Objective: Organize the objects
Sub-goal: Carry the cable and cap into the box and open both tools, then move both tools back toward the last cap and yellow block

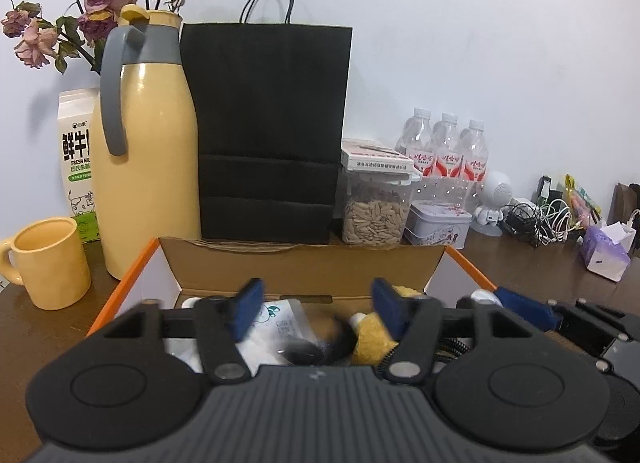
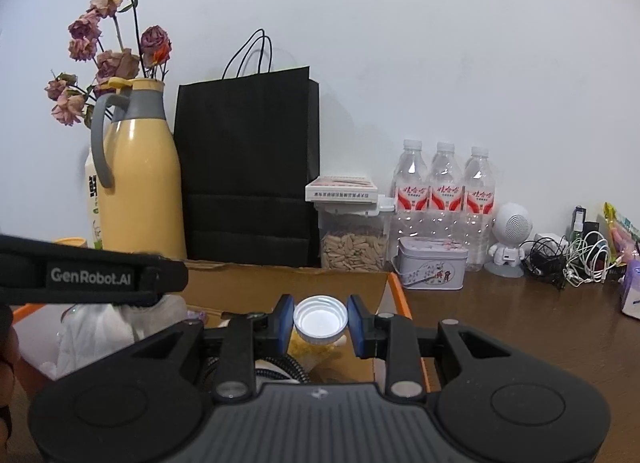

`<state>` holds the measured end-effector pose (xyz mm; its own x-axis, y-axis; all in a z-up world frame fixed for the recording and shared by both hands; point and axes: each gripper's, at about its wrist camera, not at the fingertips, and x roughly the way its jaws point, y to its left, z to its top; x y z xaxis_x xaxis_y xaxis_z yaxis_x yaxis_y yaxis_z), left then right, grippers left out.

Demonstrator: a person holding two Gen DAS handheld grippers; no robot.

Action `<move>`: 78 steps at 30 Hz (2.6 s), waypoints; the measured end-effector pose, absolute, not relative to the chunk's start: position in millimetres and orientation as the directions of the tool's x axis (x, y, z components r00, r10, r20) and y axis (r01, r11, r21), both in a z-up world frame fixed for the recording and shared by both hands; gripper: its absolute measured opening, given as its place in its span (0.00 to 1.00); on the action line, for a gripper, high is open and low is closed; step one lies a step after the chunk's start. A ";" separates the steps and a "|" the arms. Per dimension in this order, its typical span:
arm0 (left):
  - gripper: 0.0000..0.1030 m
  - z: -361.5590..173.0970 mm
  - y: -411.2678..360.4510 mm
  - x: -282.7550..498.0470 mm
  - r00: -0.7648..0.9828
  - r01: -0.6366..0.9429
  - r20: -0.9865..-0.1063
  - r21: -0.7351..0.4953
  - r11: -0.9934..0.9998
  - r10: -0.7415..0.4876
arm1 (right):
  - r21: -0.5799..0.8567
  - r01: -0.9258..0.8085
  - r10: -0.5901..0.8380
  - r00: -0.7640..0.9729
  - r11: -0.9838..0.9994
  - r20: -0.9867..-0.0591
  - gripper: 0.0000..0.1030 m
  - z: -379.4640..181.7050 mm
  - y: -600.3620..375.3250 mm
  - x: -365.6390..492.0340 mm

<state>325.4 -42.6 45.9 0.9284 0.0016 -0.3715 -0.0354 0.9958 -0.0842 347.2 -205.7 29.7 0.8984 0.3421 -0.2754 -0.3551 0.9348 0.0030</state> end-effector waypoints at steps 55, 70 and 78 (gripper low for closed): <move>1.00 11.9 -4.4 191.0 0.933 -0.074 -0.355 -0.022 0.997 0.061 | -0.042 -0.460 0.423 0.845 0.887 -0.326 1.00 20.2 -226.9 242.3; 1.00 1.9 24.7 168.1 0.908 -0.119 -0.410 -0.057 0.991 0.085 | -0.024 -0.505 0.451 0.790 0.863 -0.415 1.00 7.9 -209.4 222.5; 1.00 4.1 29.8 165.5 0.907 -0.120 -0.414 -0.086 0.989 0.075 | 0.014 -0.499 0.432 0.735 0.866 -0.522 0.91 0.3 -190.9 236.4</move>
